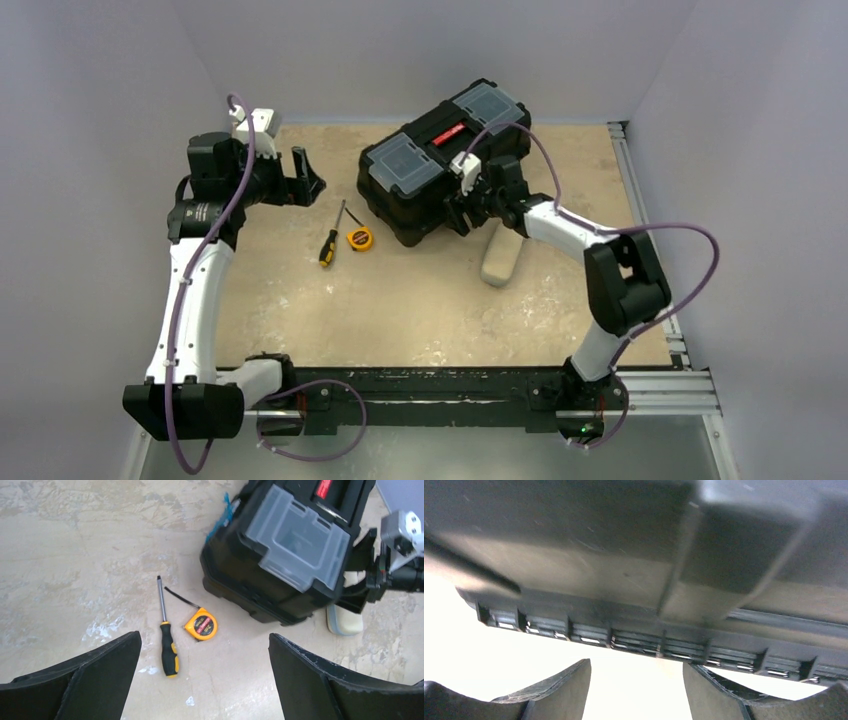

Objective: Open the umbrella

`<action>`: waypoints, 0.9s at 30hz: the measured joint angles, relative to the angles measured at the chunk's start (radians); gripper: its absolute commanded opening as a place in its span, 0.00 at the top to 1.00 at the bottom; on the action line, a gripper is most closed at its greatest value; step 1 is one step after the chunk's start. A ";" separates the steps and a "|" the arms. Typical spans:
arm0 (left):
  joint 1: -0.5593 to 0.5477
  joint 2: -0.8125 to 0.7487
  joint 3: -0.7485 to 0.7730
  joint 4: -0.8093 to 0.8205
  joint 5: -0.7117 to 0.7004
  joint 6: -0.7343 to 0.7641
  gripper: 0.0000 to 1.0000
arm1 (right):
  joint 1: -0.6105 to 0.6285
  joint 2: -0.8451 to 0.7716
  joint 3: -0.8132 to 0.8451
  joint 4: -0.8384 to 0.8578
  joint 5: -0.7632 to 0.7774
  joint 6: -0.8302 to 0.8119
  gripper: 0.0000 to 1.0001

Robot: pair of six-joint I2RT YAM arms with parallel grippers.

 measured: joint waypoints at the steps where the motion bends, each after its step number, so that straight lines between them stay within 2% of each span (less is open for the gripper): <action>1: 0.004 -0.007 -0.003 -0.006 -0.006 0.008 0.00 | 0.008 0.039 0.040 0.013 0.009 0.025 0.30; 7: 0.039 -0.023 -0.009 -0.037 -0.032 0.044 0.00 | 0.026 0.280 0.279 0.134 0.051 0.144 0.25; 13: 0.058 -0.007 -0.005 -0.096 -0.015 0.072 0.00 | 0.045 0.415 0.422 0.164 0.051 0.206 0.17; 24: 0.059 0.071 0.002 -0.154 0.022 0.123 0.00 | 0.079 0.521 0.592 0.181 -0.010 0.228 0.03; 27: 0.059 0.077 0.002 -0.152 0.044 0.144 0.00 | 0.071 0.501 0.631 0.110 -0.066 0.179 0.03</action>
